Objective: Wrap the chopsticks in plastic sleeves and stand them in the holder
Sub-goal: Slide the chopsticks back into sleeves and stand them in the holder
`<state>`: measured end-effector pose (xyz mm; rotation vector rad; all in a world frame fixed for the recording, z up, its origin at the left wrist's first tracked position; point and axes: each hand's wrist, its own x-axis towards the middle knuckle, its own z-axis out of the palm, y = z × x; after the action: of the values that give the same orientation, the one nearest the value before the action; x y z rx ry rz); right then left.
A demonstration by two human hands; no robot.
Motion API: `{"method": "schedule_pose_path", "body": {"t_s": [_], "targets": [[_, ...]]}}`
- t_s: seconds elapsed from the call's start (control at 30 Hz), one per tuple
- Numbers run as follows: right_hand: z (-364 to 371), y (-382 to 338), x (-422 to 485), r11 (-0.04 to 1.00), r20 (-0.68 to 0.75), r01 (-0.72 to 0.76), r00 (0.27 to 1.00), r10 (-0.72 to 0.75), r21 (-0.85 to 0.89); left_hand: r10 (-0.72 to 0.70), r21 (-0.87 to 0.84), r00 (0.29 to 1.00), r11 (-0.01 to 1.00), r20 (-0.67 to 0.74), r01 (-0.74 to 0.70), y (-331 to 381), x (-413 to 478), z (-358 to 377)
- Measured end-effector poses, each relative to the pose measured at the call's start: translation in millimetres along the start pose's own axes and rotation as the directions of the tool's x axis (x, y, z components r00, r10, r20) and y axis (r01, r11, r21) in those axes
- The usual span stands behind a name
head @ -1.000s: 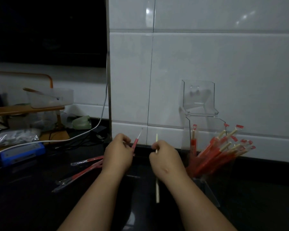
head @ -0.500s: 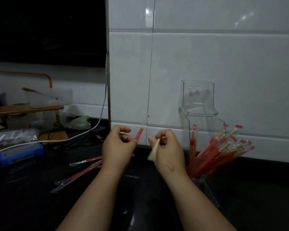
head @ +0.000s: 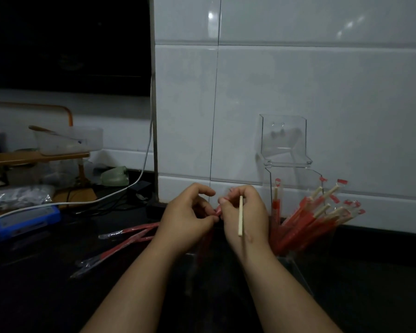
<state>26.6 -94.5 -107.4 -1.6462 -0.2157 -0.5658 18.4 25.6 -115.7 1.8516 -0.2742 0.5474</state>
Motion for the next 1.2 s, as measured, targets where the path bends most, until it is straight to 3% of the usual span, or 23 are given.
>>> {"method": "schedule_pose_path", "body": {"t_s": [0.1, 0.2, 0.4, 0.47, 0.57, 0.67, 0.8, 0.97, 1.1, 1.2], "targets": [[-1, -6, 0, 0.996, 0.011, -0.019, 1.0, 0.019, 0.084, -0.09, -0.136, 0.994, 0.986, 0.065, 0.098, -1, 4, -3], [-3, 0, 7, 1.0, 0.045, -0.013, 0.999, 0.012, 0.013, -0.193, -0.237, 0.975, 0.948, 0.11, 0.214, -5, 7, -6], [-4, -2, 6, 0.999, 0.008, 0.01, 1.0, -0.01, 0.042, -0.198, -0.005, 0.936, 0.978, 0.292, 0.208, -12, 6, -6], [-1, -3, 2, 0.999, -0.043, 0.026, 0.999, -0.024, 0.037, -0.217, -0.002, 0.947, 0.975, 0.236, 0.224, -14, 6, -5], [2, 0, 4, 0.999, -0.039, -0.018, 0.999, 0.019, 0.026, -0.286, -0.191, 0.958, 0.939, 0.035, 0.287, -8, 8, -7], [1, 0, 5, 0.994, 0.05, -0.094, 0.995, 0.091, 0.06, -0.404, -0.416, 0.899, 0.856, -0.172, 0.305, -10, 13, -12], [1, -1, 2, 0.982, 0.157, -0.164, 0.976, 0.148, 0.095, -0.492, -0.53, 0.799, 0.805, -0.345, 0.267, -24, 21, -15], [-2, -8, 0, 0.953, 0.215, -0.274, 0.946, 0.243, 0.128, -0.518, -0.556, 0.743, 0.796, -0.424, 0.239, -30, 23, -16], [-2, -11, -4, 0.967, 0.306, -0.233, 0.933, 0.191, 0.107, -0.526, -0.549, 0.719, 0.801, -0.454, 0.24, -32, 23, -17], [1, -10, -5, 0.978, 0.294, -0.188, 0.943, 0.155, 0.087, -0.531, -0.546, 0.719, 0.8, -0.448, 0.25, -31, 23, -15]]}}
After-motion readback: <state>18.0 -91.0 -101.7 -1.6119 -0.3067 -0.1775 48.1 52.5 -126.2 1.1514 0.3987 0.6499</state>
